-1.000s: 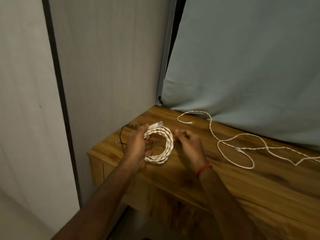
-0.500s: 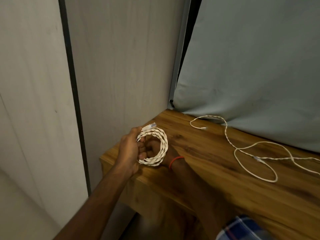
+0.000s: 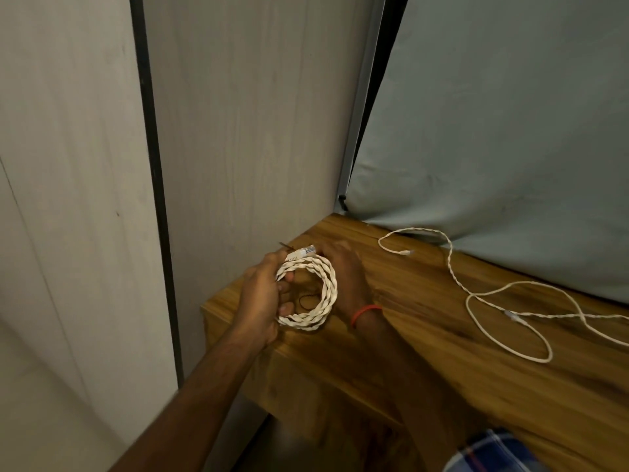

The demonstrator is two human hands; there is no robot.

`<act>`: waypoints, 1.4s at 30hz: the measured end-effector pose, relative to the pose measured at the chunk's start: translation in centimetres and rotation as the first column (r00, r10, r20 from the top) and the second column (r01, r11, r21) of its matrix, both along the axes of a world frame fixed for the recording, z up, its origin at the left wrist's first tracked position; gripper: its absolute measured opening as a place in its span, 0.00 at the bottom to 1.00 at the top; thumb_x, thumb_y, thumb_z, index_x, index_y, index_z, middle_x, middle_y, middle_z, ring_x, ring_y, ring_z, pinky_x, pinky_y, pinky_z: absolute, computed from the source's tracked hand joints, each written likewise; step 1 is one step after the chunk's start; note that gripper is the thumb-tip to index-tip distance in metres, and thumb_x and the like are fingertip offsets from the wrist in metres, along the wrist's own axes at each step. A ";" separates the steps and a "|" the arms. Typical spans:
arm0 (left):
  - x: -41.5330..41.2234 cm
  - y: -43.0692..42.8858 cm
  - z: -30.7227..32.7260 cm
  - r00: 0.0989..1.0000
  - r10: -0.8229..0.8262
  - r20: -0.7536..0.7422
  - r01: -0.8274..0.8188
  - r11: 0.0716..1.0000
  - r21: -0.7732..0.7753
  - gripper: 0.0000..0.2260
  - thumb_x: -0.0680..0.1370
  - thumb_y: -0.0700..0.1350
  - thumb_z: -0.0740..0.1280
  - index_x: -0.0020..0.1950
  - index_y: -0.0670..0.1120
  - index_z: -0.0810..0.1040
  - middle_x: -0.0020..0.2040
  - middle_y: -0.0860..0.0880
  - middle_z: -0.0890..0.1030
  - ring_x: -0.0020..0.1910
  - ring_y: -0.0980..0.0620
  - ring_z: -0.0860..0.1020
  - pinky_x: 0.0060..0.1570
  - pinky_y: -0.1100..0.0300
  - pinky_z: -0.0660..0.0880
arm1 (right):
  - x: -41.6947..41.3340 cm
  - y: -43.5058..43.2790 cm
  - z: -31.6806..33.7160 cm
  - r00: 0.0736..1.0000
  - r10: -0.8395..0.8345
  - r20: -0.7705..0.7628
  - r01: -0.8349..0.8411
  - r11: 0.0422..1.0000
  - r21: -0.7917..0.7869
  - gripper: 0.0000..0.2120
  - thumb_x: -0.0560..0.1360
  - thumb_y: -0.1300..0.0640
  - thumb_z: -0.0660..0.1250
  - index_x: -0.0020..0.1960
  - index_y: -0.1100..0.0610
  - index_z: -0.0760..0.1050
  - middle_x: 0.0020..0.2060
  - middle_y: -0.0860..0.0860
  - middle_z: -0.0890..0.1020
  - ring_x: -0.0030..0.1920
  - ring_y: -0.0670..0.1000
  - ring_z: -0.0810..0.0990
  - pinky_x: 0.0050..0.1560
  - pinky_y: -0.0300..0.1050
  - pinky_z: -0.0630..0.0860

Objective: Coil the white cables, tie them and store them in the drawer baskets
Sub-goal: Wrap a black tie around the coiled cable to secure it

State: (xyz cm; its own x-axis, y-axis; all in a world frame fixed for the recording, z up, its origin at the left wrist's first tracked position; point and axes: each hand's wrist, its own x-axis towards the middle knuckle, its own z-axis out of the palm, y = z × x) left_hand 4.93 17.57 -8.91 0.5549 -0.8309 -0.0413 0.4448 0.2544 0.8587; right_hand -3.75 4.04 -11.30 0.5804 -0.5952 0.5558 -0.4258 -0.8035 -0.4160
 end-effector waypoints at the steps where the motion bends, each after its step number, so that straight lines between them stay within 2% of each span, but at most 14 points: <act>1: -0.1 0.0 0.0 1.000 -0.005 0.002 0.005 1.000 -0.002 0.15 0.83 0.47 0.60 0.38 0.45 0.75 0.23 0.53 0.69 0.18 0.59 0.64 0.18 0.69 0.55 | -0.4 -0.2 0.7 0.999 -0.035 0.037 0.036 0.999 -0.030 0.04 0.78 0.51 0.66 0.51 0.49 0.78 0.51 0.52 0.82 0.57 0.55 0.76 0.58 0.51 0.71; 4: -0.7 0.2 0.3 0.999 -0.040 -0.003 0.040 0.999 -0.020 0.17 0.83 0.47 0.58 0.37 0.45 0.77 0.22 0.54 0.68 0.18 0.59 0.63 0.17 0.69 0.56 | -2.7 0.0 3.2 0.983 -0.133 0.130 0.153 0.975 -0.163 0.08 0.81 0.50 0.61 0.50 0.51 0.77 0.47 0.50 0.82 0.52 0.51 0.74 0.58 0.52 0.69; 7: -1.3 0.0 0.5 0.999 -0.052 -0.013 0.052 0.999 -0.004 0.14 0.84 0.49 0.57 0.44 0.44 0.75 0.21 0.54 0.69 0.17 0.59 0.65 0.18 0.68 0.56 | -5.4 1.0 5.1 0.963 -0.205 0.174 0.246 0.934 -0.258 0.07 0.81 0.51 0.62 0.50 0.53 0.77 0.43 0.50 0.81 0.48 0.47 0.72 0.58 0.52 0.68; 10: -2.4 -0.2 0.9 0.998 -0.058 -0.032 0.058 0.998 -0.005 0.14 0.84 0.49 0.57 0.45 0.43 0.75 0.21 0.54 0.70 0.17 0.59 0.65 0.17 0.68 0.56 | -8.2 2.3 6.7 0.954 -0.165 0.250 0.232 0.936 -0.266 0.07 0.79 0.51 0.62 0.47 0.52 0.76 0.37 0.48 0.79 0.42 0.50 0.77 0.53 0.49 0.69; 12: -3.5 -0.2 1.4 0.998 -0.065 -0.020 0.065 0.998 -0.010 0.15 0.84 0.49 0.57 0.44 0.42 0.75 0.20 0.54 0.70 0.16 0.59 0.65 0.18 0.68 0.55 | -10.0 3.9 7.5 0.952 -0.054 0.300 0.143 0.948 -0.283 0.05 0.78 0.55 0.65 0.46 0.54 0.77 0.34 0.48 0.79 0.37 0.49 0.77 0.46 0.48 0.73; 15: -5.4 -0.5 1.9 0.999 -0.036 0.035 0.036 0.999 0.012 0.14 0.84 0.48 0.58 0.45 0.43 0.77 0.22 0.54 0.73 0.18 0.58 0.68 0.19 0.69 0.58 | -12.4 6.5 8.3 0.981 0.020 0.192 0.053 0.928 -0.368 0.04 0.78 0.56 0.67 0.47 0.55 0.79 0.34 0.47 0.79 0.34 0.47 0.76 0.35 0.47 0.74; 18: -7.1 -0.7 2.3 0.997 -0.031 0.064 0.031 1.000 -0.005 0.13 0.84 0.48 0.59 0.45 0.44 0.77 0.23 0.54 0.73 0.19 0.58 0.67 0.19 0.67 0.60 | -14.5 8.1 8.4 0.999 -0.010 -0.048 -0.012 0.900 -0.435 0.05 0.77 0.52 0.66 0.46 0.50 0.79 0.35 0.45 0.80 0.36 0.46 0.77 0.34 0.45 0.72; 21: -8.6 -1.0 2.9 0.998 0.006 0.055 -0.005 1.000 -0.014 0.12 0.83 0.48 0.60 0.48 0.44 0.79 0.30 0.50 0.77 0.21 0.57 0.72 0.19 0.67 0.63 | -16.1 9.0 8.2 0.975 -0.112 -0.190 0.017 0.899 -0.438 0.06 0.75 0.49 0.66 0.43 0.48 0.80 0.36 0.45 0.81 0.36 0.46 0.78 0.34 0.41 0.66; 24: -10.4 -1.0 3.4 0.999 0.005 0.044 -0.004 0.999 -0.042 0.10 0.83 0.46 0.60 0.49 0.46 0.79 0.35 0.49 0.81 0.25 0.56 0.77 0.20 0.68 0.64 | -16.9 9.5 7.7 0.953 -0.250 -0.171 0.150 0.880 -0.450 0.08 0.75 0.47 0.65 0.43 0.49 0.80 0.38 0.46 0.83 0.37 0.48 0.79 0.34 0.41 0.68; 28: -12.7 -1.0 3.9 0.997 0.056 0.058 -0.052 0.996 -0.070 0.09 0.83 0.46 0.60 0.47 0.47 0.77 0.34 0.49 0.79 0.28 0.55 0.75 0.21 0.65 0.65 | -17.4 10.3 7.1 0.903 -0.429 0.006 0.386 0.807 -0.447 0.04 0.73 0.50 0.70 0.41 0.50 0.81 0.34 0.47 0.83 0.34 0.50 0.80 0.33 0.39 0.64; 31: -13.8 -1.3 4.0 0.995 0.079 0.054 -0.073 0.992 -0.101 0.10 0.83 0.46 0.61 0.43 0.48 0.74 0.35 0.49 0.76 0.31 0.52 0.73 0.26 0.63 0.65 | -18.4 10.6 6.8 0.836 -0.546 0.053 0.518 0.754 -0.403 0.06 0.75 0.49 0.68 0.42 0.50 0.81 0.34 0.49 0.83 0.34 0.53 0.81 0.31 0.42 0.66; 34: -14.6 -1.4 3.7 0.992 0.093 0.089 -0.084 0.991 -0.104 0.12 0.83 0.46 0.61 0.39 0.48 0.72 0.31 0.50 0.74 0.29 0.52 0.72 0.25 0.62 0.64 | -19.1 10.9 6.5 0.848 -0.529 0.035 0.512 0.799 -0.316 0.09 0.77 0.48 0.66 0.46 0.51 0.82 0.37 0.49 0.84 0.37 0.53 0.81 0.35 0.44 0.73; 37: -15.8 -1.6 3.3 0.990 0.084 0.112 -0.073 0.993 -0.095 0.11 0.83 0.45 0.59 0.41 0.48 0.72 0.33 0.49 0.74 0.30 0.52 0.71 0.25 0.61 0.64 | -18.7 11.6 5.9 0.877 -0.450 0.167 0.462 0.886 -0.038 0.09 0.77 0.49 0.68 0.47 0.52 0.84 0.36 0.47 0.84 0.37 0.48 0.80 0.40 0.49 0.79; 42: -18.1 -2.2 2.2 0.991 0.037 0.125 -0.026 0.996 -0.090 0.07 0.83 0.44 0.57 0.48 0.49 0.72 0.34 0.47 0.74 0.28 0.51 0.71 0.25 0.60 0.65 | -18.6 10.8 5.1 0.755 -0.470 0.458 0.329 0.875 0.355 0.04 0.75 0.54 0.73 0.43 0.52 0.86 0.33 0.45 0.85 0.36 0.43 0.82 0.43 0.50 0.81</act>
